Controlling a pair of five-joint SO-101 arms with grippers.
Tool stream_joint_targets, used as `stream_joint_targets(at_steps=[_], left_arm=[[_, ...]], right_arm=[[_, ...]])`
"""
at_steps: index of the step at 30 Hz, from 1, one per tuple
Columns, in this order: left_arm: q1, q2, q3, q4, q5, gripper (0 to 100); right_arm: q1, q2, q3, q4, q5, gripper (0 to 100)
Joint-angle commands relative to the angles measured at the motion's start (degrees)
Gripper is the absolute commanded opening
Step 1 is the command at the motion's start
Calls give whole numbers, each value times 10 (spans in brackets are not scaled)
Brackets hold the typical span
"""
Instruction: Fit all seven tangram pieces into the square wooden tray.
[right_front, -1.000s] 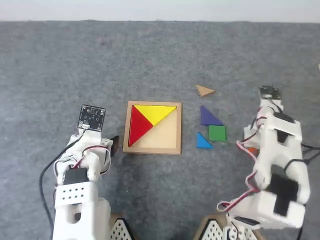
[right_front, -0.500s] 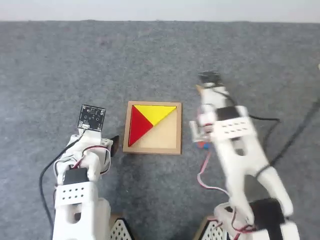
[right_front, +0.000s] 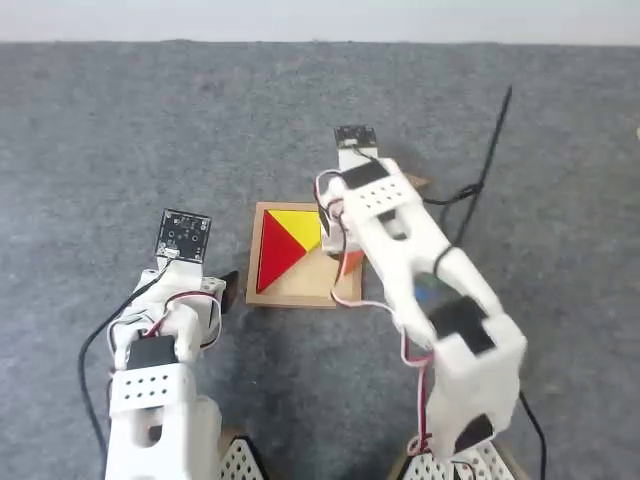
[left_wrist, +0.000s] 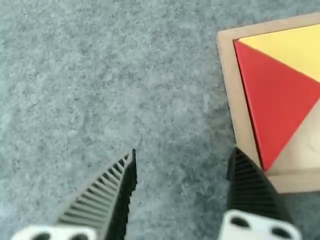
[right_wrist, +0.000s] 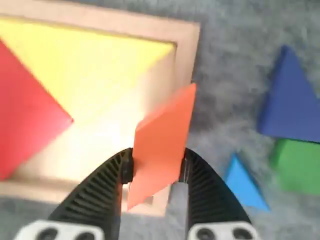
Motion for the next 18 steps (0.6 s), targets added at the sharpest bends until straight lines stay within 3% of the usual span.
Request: stream_joint_targets(at_steps=[1, 9, 18], left_arm=[[-3, -10, -3, -14, -5, 280], [-4, -11, -3, -14, -6, 281], [-4, -11, -3, -14, -6, 281]], right_arm=[[-4, 37, -81, 10, -21, 32], [-5, 71, -118, 11, -5, 52], [-24, 74, -122, 11, 16, 290]])
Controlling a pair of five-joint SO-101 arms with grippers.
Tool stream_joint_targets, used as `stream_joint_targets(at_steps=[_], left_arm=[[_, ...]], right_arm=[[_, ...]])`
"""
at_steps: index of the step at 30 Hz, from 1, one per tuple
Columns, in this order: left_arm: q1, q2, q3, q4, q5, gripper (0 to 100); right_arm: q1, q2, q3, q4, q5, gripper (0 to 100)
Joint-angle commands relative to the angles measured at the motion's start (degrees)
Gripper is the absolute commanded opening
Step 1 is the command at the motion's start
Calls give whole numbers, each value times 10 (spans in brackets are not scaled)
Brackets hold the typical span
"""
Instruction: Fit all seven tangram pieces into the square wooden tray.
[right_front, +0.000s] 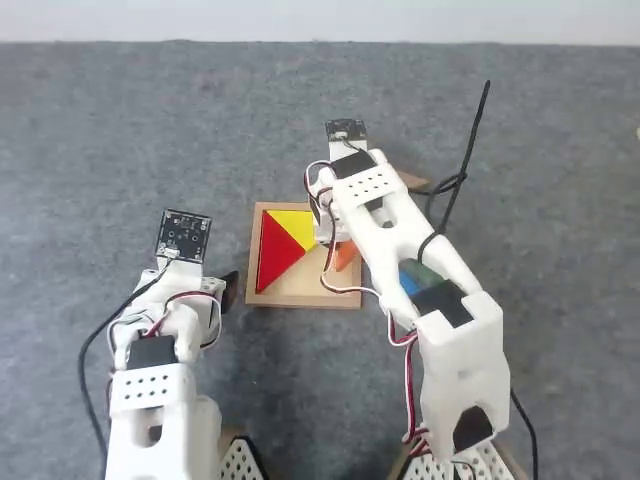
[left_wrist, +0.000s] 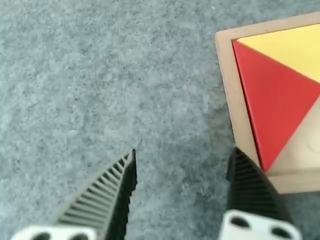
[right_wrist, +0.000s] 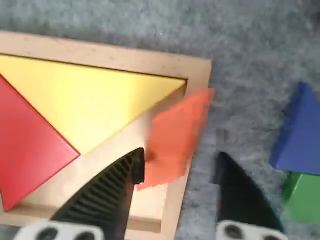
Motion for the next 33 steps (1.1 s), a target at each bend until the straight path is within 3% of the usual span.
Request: stream_joint_targets(at_steps=[1, 8, 22, 33], left_arm=[[-4, -11, -3, -14, -6, 281], [-4, -11, -3, -14, -6, 281], [-3, -10, -2, -14, -7, 281], [-2, -9, -2, -14, -7, 281]], right_arm=[[-24, -5, -31, 1, 7, 293], [-38, -8, -32, 1, 7, 292], [62, -14, -71, 5, 11, 292], [63, 1, -71, 17, 11, 292]])
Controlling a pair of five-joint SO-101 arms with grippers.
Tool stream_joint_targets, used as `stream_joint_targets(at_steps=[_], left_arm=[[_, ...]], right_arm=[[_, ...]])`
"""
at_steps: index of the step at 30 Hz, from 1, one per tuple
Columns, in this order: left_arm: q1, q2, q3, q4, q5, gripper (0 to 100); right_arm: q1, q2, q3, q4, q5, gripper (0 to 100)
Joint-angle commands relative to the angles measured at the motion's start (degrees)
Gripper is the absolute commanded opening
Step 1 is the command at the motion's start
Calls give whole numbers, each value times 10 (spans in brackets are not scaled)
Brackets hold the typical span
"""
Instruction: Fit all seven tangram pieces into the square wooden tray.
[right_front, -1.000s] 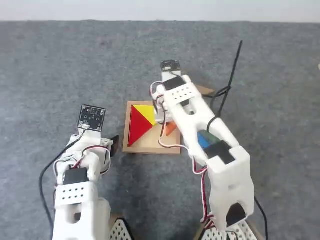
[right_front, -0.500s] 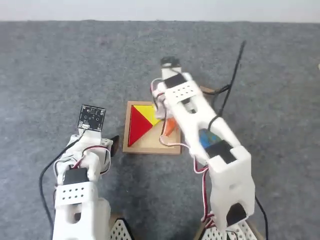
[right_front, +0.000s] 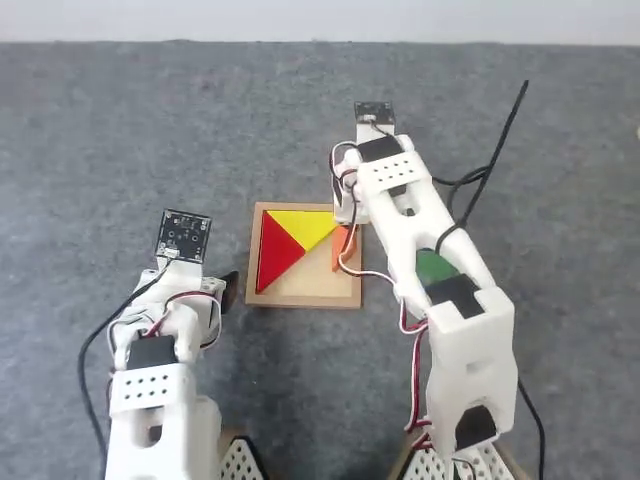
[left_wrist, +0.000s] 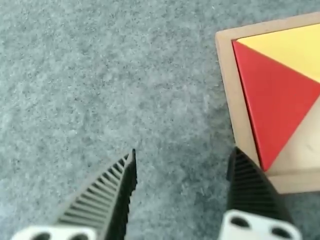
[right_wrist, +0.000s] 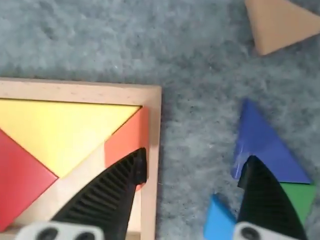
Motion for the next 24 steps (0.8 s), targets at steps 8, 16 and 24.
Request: stream_joint_targets(at_steps=[8, 16, 24], left_arm=[[-2, -9, -2, -14, -7, 281], [-2, -9, -2, -14, -7, 281], [-2, -8, -2, -14, -7, 281]], right_arm=[[-8, 29, -31, 1, 7, 292], [-5, 34, -61, 27, 7, 292], [68, -42, -187, 181, 93, 292]])
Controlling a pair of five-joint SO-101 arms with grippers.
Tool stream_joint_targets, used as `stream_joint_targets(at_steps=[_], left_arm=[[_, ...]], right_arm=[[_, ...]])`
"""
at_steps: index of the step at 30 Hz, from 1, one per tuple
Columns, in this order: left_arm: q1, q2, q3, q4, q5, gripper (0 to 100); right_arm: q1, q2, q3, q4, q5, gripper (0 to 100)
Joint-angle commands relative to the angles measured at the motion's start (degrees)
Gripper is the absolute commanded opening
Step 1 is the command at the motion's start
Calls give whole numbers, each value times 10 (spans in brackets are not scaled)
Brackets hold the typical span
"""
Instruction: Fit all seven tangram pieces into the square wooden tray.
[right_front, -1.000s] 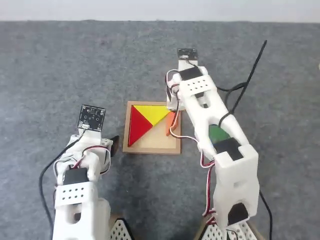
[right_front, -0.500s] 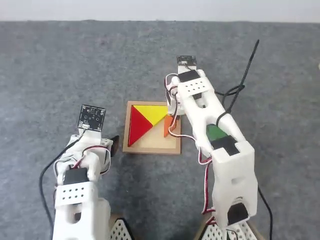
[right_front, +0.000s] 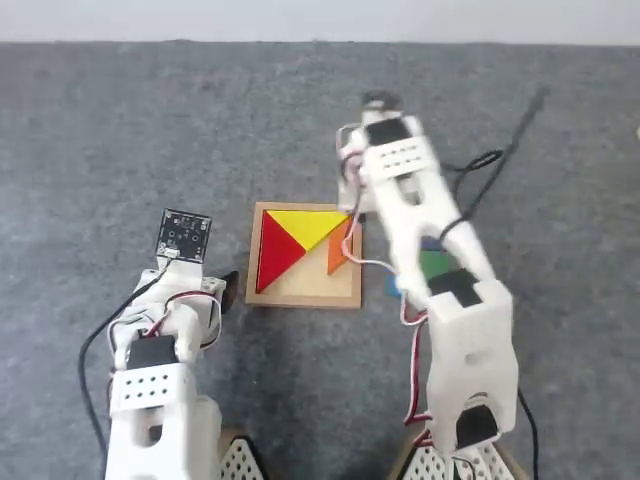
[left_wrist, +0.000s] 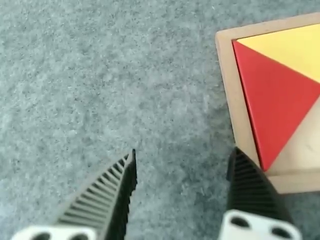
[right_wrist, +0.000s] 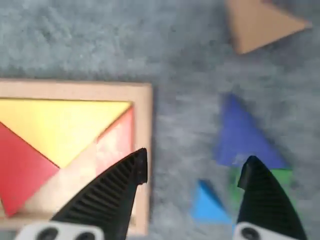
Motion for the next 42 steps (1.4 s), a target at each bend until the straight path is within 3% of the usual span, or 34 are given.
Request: stream_joint_targets(at_steps=[1, 9, 17, 23, 28, 30, 34, 42], left_arm=[[-2, -8, -2, -14, -7, 281], [-2, -8, -2, -14, -7, 281], [-2, -8, -2, -14, -7, 281], [-1, -8, 14, -42, -7, 281], [-1, -8, 15, -42, -7, 281], [-1, -8, 15, -41, -7, 281], [-1, -9, 15, -41, -7, 281], [-1, -8, 15, -41, -7, 281]], right_arm=[[45, -72, -47, 55, 87, 292], [147, -56, -47, 75, 208, 292], [106, -72, 12, 36, 256, 292], [84, -182, 200, -94, 267, 292], [123, -260, 316, -186, 307, 292], [131, -255, 316, -178, 353, 292], [127, -215, 273, -177, 371, 294], [96, -4, 34, -171, 503, 296]])
